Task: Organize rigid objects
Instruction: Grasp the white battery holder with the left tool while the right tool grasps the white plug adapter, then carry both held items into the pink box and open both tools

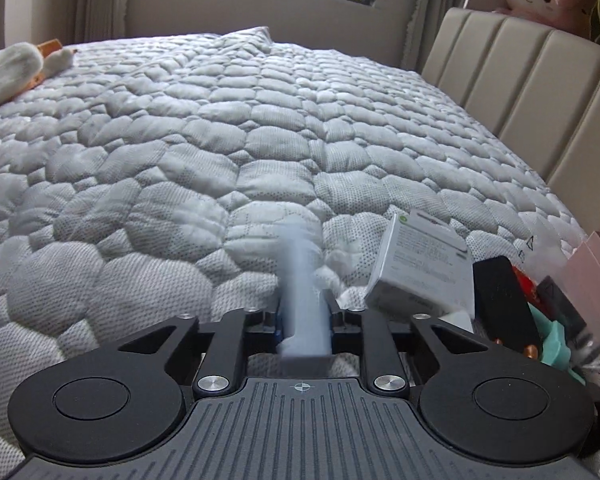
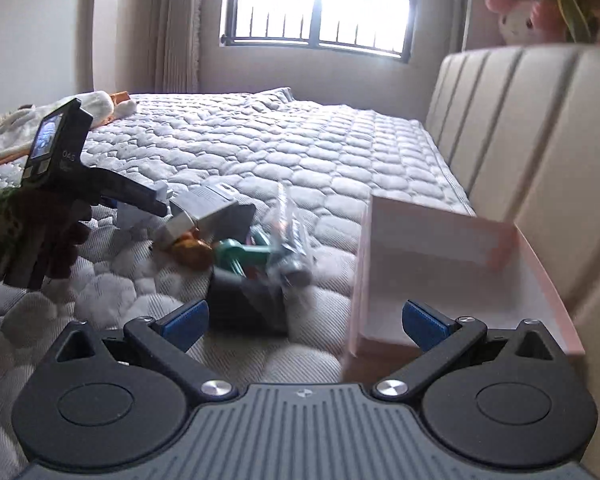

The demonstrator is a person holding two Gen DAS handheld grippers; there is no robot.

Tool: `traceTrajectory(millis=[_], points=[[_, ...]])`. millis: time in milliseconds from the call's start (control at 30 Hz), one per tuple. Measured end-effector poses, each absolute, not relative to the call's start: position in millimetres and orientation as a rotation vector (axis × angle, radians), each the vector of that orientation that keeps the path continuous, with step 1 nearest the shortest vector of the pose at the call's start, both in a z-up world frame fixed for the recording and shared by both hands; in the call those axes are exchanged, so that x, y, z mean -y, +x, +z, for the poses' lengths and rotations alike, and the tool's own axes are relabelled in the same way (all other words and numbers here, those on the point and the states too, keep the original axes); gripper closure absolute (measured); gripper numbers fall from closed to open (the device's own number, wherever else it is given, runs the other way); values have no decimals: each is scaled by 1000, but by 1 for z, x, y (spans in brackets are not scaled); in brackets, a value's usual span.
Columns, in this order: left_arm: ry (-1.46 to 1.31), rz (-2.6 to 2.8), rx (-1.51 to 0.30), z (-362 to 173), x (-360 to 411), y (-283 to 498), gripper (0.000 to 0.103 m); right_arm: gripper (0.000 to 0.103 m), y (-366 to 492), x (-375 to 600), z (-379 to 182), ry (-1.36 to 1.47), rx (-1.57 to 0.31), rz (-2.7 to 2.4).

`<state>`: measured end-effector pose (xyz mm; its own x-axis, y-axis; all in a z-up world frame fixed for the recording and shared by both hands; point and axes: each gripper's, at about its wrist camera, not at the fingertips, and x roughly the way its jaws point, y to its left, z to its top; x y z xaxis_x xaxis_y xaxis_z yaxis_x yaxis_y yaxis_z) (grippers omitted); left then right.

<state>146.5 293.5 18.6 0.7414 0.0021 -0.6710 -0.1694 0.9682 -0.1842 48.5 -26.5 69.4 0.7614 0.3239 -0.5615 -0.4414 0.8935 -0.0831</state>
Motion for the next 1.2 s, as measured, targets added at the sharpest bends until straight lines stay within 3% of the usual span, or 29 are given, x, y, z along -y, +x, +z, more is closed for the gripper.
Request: traceTrajectory(millis=[133,267,333,467,600,633,667,733,1200], points=[[-193,28,-722,19,-292,115,85,3,60,-9,69,-234,-546,482],[-200,-28,-702,25,-292,69,88,28,87,-61,66,-228,-594,573],[-225,-56,-689,30,-294,46,88,34,106,-90,61,-212,-630,608],[-255,-72,-660,38,-292,7,88,37,143,-139,41,-202,-697,601],[-269,-90,-654,38,-288,-14,88,49,171,-165,10,-232,-805,571],[-274,-101,-658,36,-285,-17,88,61,170,-167,8,-244,-807,563],[-282,-115,-662,35,-282,-19,88,65,165,-165,12,-251,-797,561],[-291,-139,-670,33,-274,-21,88,83,154,-154,26,-220,-792,593],[-178,-346,-742,48,-157,-54,88,83,11,9,77,-185,-756,564]])
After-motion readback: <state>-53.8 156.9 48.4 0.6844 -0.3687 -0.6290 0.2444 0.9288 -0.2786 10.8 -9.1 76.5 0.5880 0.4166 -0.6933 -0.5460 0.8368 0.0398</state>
